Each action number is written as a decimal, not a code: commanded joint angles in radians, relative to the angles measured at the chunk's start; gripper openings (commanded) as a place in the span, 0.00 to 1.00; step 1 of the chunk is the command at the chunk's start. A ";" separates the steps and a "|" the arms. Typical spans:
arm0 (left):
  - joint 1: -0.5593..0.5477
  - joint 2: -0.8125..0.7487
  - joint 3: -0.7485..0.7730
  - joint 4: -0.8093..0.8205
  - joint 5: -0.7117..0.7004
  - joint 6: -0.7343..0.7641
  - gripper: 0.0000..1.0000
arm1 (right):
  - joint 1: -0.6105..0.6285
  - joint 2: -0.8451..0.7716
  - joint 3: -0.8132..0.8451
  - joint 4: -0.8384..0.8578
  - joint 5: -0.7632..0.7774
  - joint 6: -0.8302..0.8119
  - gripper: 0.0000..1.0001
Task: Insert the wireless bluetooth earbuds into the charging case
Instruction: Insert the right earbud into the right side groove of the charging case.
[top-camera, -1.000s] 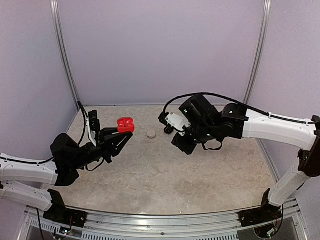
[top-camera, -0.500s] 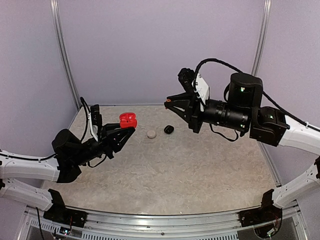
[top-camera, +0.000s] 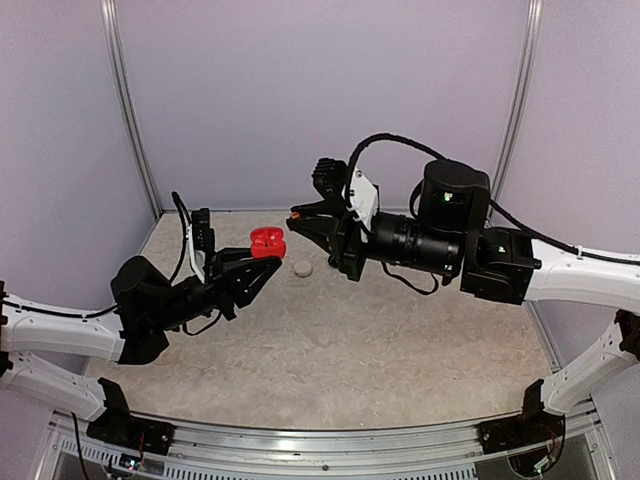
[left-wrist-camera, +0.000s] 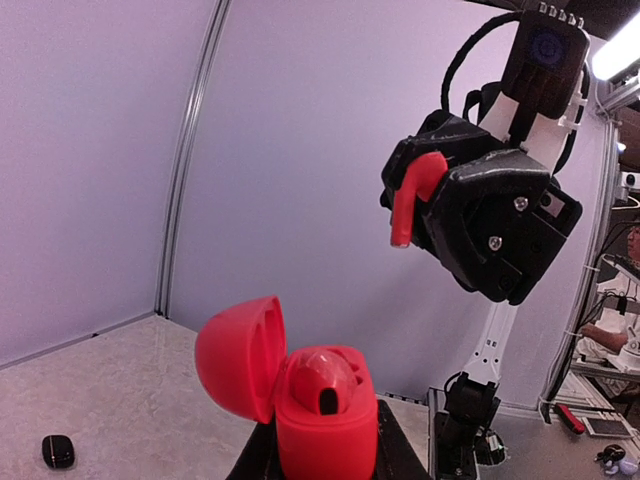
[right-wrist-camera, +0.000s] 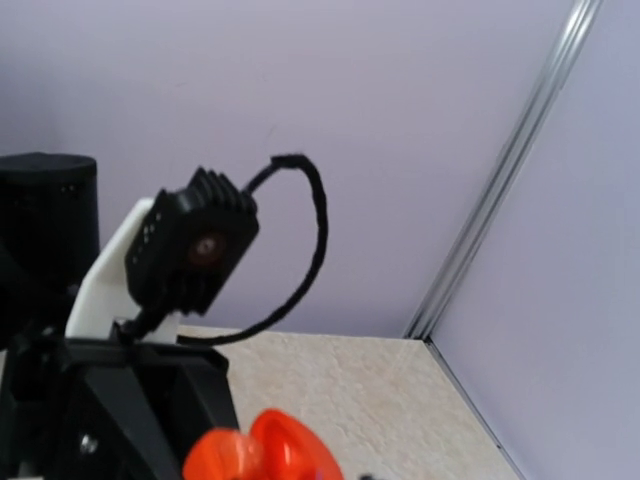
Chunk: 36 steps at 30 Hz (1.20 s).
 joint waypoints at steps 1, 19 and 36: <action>-0.021 0.023 0.038 0.022 -0.003 0.031 0.00 | 0.014 0.026 0.018 0.065 -0.027 0.001 0.08; -0.062 0.021 0.042 0.017 -0.048 0.135 0.00 | 0.030 0.086 0.014 0.052 -0.028 0.081 0.08; -0.060 0.027 0.040 0.031 -0.059 0.146 0.00 | 0.033 0.040 -0.026 0.027 -0.043 0.151 0.07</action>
